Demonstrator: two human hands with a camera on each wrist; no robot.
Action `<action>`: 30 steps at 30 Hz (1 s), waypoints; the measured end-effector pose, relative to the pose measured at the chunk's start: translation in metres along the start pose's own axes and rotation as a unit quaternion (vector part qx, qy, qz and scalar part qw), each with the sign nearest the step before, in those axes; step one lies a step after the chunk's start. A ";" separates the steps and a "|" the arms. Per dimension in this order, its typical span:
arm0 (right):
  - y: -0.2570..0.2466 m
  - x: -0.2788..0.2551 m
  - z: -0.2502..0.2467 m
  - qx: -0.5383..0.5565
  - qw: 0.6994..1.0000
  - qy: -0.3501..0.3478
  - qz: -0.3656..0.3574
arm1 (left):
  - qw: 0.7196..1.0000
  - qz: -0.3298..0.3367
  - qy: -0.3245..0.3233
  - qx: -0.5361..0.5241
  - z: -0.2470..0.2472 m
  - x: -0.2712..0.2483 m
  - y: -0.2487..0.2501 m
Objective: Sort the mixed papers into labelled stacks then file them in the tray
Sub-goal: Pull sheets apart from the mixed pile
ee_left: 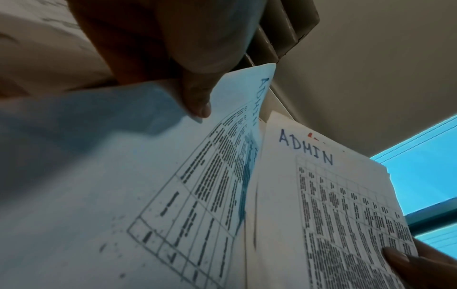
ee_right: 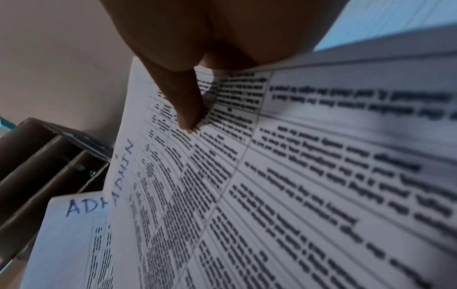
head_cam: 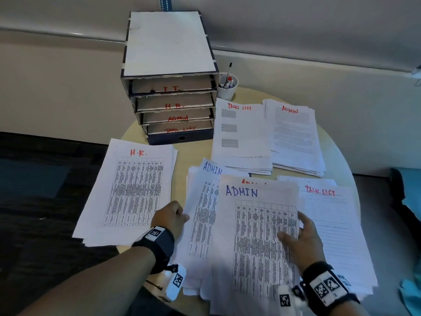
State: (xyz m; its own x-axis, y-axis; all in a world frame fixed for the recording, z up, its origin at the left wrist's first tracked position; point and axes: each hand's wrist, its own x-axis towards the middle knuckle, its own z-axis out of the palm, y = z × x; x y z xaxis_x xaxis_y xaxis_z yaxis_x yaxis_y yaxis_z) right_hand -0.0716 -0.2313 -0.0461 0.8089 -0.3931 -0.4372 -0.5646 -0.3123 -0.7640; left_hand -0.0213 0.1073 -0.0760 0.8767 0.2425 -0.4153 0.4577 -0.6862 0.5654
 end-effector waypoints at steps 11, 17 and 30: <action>-0.012 -0.006 -0.017 0.084 0.993 -0.078 -0.014 | 0.992 0.125 -0.015 0.016 -0.013 -0.003 -0.014; -0.012 -0.005 -0.011 0.083 0.988 -0.129 -0.025 | 0.981 0.100 -0.018 -0.162 -0.021 -0.011 -0.009; -0.026 -0.001 0.001 -0.105 0.994 0.005 -0.029 | 0.988 -0.008 -0.098 0.120 0.015 -0.009 0.017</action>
State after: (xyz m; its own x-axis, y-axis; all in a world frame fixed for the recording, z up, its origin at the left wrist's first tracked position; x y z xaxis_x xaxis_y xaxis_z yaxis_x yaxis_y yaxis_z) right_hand -0.0574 -0.2217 -0.0265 0.8403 -0.3773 -0.3893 -0.5393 -0.5087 -0.6711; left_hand -0.0239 0.0827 -0.0731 0.8137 0.1334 -0.5657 0.4022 -0.8319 0.3823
